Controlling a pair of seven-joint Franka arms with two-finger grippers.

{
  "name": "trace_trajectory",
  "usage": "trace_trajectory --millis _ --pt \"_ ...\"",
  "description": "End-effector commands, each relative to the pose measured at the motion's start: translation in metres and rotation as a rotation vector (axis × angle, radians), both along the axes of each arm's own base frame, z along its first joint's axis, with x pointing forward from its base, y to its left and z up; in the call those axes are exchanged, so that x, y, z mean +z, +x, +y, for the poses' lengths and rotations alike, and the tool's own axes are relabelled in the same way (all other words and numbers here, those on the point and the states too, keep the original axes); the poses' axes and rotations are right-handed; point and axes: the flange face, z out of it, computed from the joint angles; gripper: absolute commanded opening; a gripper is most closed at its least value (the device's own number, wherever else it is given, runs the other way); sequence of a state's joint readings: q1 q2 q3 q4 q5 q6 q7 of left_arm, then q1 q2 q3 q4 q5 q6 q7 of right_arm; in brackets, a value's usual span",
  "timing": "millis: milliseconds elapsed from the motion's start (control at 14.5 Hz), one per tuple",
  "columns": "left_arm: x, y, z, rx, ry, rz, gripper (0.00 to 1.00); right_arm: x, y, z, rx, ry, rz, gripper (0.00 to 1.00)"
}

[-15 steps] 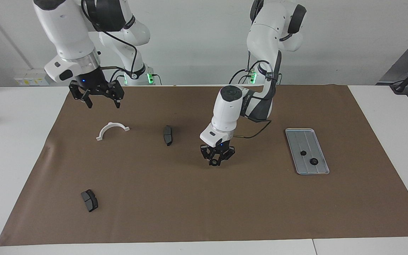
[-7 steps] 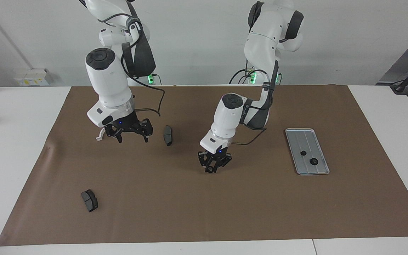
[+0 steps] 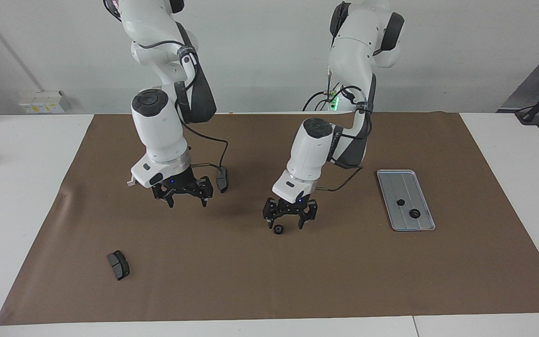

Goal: Place bearing gear from tray to pile

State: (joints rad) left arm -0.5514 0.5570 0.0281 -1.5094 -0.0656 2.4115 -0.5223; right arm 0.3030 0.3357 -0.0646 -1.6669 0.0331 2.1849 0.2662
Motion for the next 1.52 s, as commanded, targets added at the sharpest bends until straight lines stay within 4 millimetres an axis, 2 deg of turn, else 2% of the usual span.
trace_trajectory --millis 0,138,276,413,551,689,758,964,1033,1240,1309,1447 --pt "0.024 -0.015 0.054 -0.025 0.033 0.037 1.00 -0.015 0.010 0.036 -0.016 0.039 -0.032 1.00" --pt "0.029 -0.027 0.093 -0.053 0.060 0.049 1.00 -0.041 0.002 0.074 0.007 0.029 -0.004 1.00" --pt "0.038 -0.033 0.142 -0.099 0.094 0.062 1.00 -0.065 0.013 0.136 0.022 0.040 -0.041 1.00" --pt "0.047 -0.029 0.190 -0.133 0.125 0.101 1.00 -0.084 0.025 0.163 0.029 0.047 -0.083 1.00" --pt "0.051 -0.021 0.240 -0.142 0.144 0.120 1.00 -0.099 0.017 0.203 0.072 0.051 -0.097 1.00" --pt "0.050 -0.013 0.280 -0.150 0.156 0.106 1.00 -0.102 0.014 0.216 0.101 0.056 -0.148 1.00" --pt "0.049 -0.011 0.297 -0.154 0.162 0.097 1.00 -0.105 0.017 0.212 0.110 0.042 -0.166 1.00" --pt "0.031 -0.007 0.337 -0.166 0.185 0.033 1.00 -0.130 0.013 0.221 0.167 -0.012 -0.182 1.00" --pt "0.024 -0.004 0.349 -0.148 0.188 0.021 1.00 -0.139 0.011 0.224 0.181 -0.023 -0.186 1.00" --pt "-0.007 0.006 0.374 -0.104 0.191 0.017 1.00 -0.140 0.010 0.225 0.183 -0.031 -0.171 1.00" --pt "-0.015 0.006 0.384 -0.090 0.190 0.030 1.00 -0.139 0.009 0.225 0.183 -0.030 -0.169 0.92" --pt "-0.028 0.004 0.398 -0.069 0.189 0.053 1.00 -0.141 -0.001 0.239 0.199 -0.019 -0.137 0.80"
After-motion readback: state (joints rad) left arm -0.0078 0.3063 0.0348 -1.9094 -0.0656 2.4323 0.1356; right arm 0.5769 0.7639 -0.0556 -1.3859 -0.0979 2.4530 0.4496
